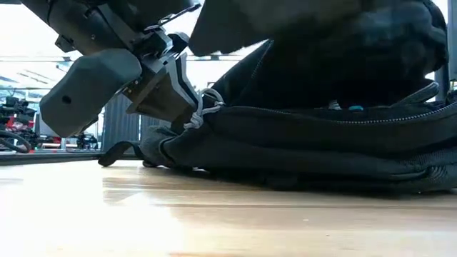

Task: Unpack backpack
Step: Close the black backpack

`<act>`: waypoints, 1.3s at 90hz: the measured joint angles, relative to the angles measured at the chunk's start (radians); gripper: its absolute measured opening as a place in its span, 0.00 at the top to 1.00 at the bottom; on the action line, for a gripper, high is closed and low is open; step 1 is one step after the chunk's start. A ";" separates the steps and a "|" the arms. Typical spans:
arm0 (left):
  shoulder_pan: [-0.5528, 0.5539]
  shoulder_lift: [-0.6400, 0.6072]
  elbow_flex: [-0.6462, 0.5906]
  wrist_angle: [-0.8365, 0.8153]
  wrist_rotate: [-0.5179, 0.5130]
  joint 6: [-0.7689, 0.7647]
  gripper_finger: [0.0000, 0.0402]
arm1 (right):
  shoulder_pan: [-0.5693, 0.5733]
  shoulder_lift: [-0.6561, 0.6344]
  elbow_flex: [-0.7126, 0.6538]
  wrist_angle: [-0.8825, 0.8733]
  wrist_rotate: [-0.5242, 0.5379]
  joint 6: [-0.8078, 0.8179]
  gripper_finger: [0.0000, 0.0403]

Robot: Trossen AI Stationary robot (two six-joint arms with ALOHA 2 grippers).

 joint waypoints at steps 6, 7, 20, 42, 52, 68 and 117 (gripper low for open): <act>0.000 0.000 0.000 -0.001 0.000 -0.007 1.00 | -0.008 0.009 0.000 -0.001 0.003 0.019 0.71; 0.000 0.000 0.000 -0.001 0.000 -0.009 1.00 | -0.010 0.009 0.000 -0.001 0.004 0.019 0.71; 0.000 0.000 0.000 -0.004 0.008 -0.013 1.00 | -0.029 0.018 0.001 -0.003 0.060 -0.054 0.71; 0.000 0.000 0.000 -0.003 0.017 -0.010 1.00 | -0.082 0.020 0.001 -0.020 0.068 -0.128 0.71; 0.000 0.000 0.000 -0.002 0.020 -0.006 1.00 | -0.105 0.023 0.001 -0.047 0.054 -0.093 0.71; 0.000 0.000 0.000 -0.002 0.022 0.000 1.00 | -0.123 0.023 0.001 -0.070 0.028 -0.059 0.71; 0.000 0.000 0.000 0.000 0.027 0.012 1.00 | -0.118 0.023 -0.013 -0.039 -0.005 -0.035 0.71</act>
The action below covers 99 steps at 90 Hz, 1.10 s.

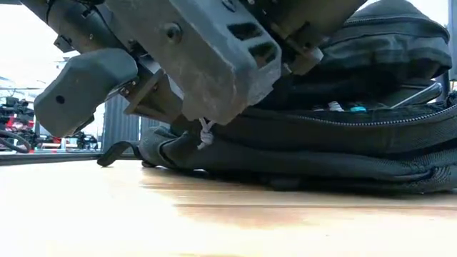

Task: Unpack backpack
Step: Close the black backpack

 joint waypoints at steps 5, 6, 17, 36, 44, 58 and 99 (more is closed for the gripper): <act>0.000 0.000 0.000 0.000 0.000 0.000 1.00 | 0.000 0.000 0.000 0.003 -0.001 0.001 0.71; 0.000 0.000 0.000 0.000 0.000 0.000 1.00 | 0.000 0.000 0.000 0.002 -0.001 0.001 0.71; 0.000 0.000 0.000 0.000 0.000 0.000 1.00 | 0.000 0.000 0.000 0.006 -0.036 -0.005 0.71; 0.000 0.000 0.000 0.000 0.000 0.000 1.00 | 0.003 0.000 0.000 0.006 -0.051 -0.023 0.71; 0.000 -0.001 0.000 0.000 0.000 0.000 1.00 | -0.011 0.000 0.000 0.005 -0.050 -0.041 0.71; 0.000 -0.001 0.000 -0.004 -0.001 0.000 1.00 | -0.031 0.000 0.000 0.006 -0.079 -0.073 0.71; 0.003 -0.001 0.000 -0.006 -0.011 -0.001 1.00 | -0.063 0.000 0.001 -0.037 -0.068 -0.008 0.71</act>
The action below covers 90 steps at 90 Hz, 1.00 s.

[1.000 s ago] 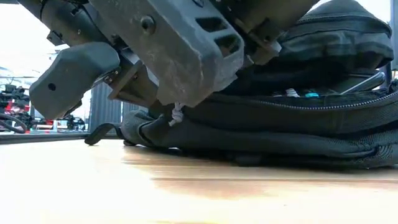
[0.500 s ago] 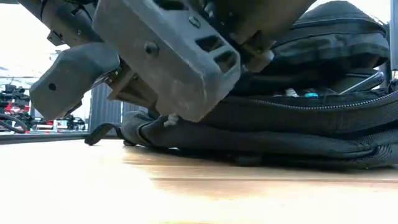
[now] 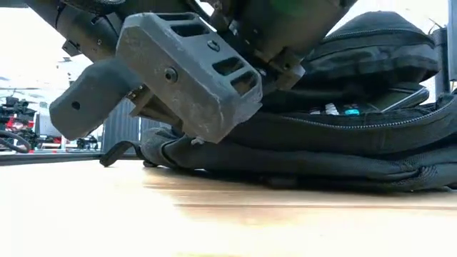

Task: Unpack backpack
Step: Close the black backpack

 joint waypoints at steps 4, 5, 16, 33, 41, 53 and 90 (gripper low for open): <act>0.000 0.000 0.000 0.000 0.000 0.000 1.00 | 0.000 0.000 0.000 0.001 0.003 0.002 0.71; 0.000 0.000 0.000 0.000 0.000 0.000 1.00 | 0.000 0.000 0.000 0.001 0.004 0.002 0.71; 0.000 0.000 0.000 0.005 0.002 0.001 1.00 | 0.000 0.000 0.000 -0.003 0.036 0.012 0.71; 0.000 -0.001 0.000 0.006 0.007 0.016 1.00 | -0.004 0.000 0.000 -0.050 0.053 0.012 0.75; 0.000 -0.001 0.000 0.005 0.011 0.019 1.00 | -0.005 0.000 0.000 -0.059 0.068 -0.004 0.82; 0.000 -0.001 0.000 0.003 0.017 0.019 1.00 | -0.012 0.000 0.000 -0.067 0.073 -0.012 0.96; 0.008 -0.001 -0.006 -0.003 0.042 0.004 1.00 | 0.013 -0.012 0.000 -0.067 -0.047 -0.014 1.00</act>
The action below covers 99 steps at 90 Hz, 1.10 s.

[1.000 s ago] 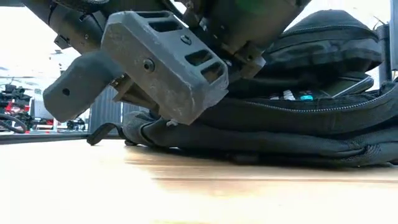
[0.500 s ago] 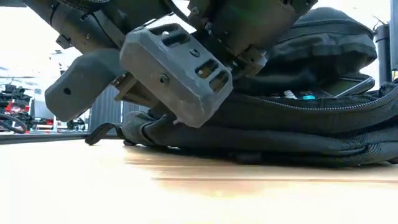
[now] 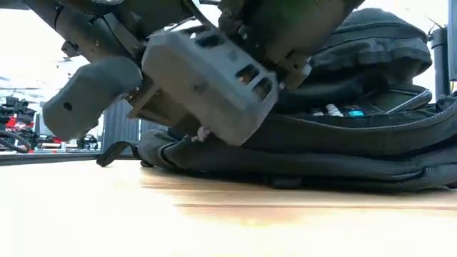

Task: Unpack backpack
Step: Close the black backpack

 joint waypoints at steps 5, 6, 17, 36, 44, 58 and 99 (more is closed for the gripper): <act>0.000 0.000 0.000 -0.002 0.003 -0.001 1.00 | 0.009 -0.007 0.000 -0.004 -0.045 -0.003 1.00; 0.000 0.000 0.000 -0.002 0.003 -0.001 1.00 | 0.011 -0.009 0.000 -0.005 -0.055 -0.003 1.00; 0.000 0.000 0.000 -0.004 0.002 -0.003 1.00 | 0.031 -0.026 -0.001 -0.015 -0.149 -0.014 1.00; -0.001 0.000 0.000 -0.008 -0.002 -0.007 1.00 | 0.050 -0.062 -0.001 -0.041 -0.270 -0.026 1.00; 0.000 0.000 0.000 -0.011 -0.005 -0.007 1.00 | 0.067 -0.070 -0.001 -0.072 -0.303 -0.014 1.00; 0.000 0.000 0.000 -0.020 -0.009 -0.008 1.00 | 0.086 -0.075 -0.001 -0.131 -0.349 0.046 1.00; -0.002 -0.001 0.010 -0.068 -0.023 -0.010 1.00 | 0.189 -0.085 -0.001 -0.238 -0.207 0.361 1.00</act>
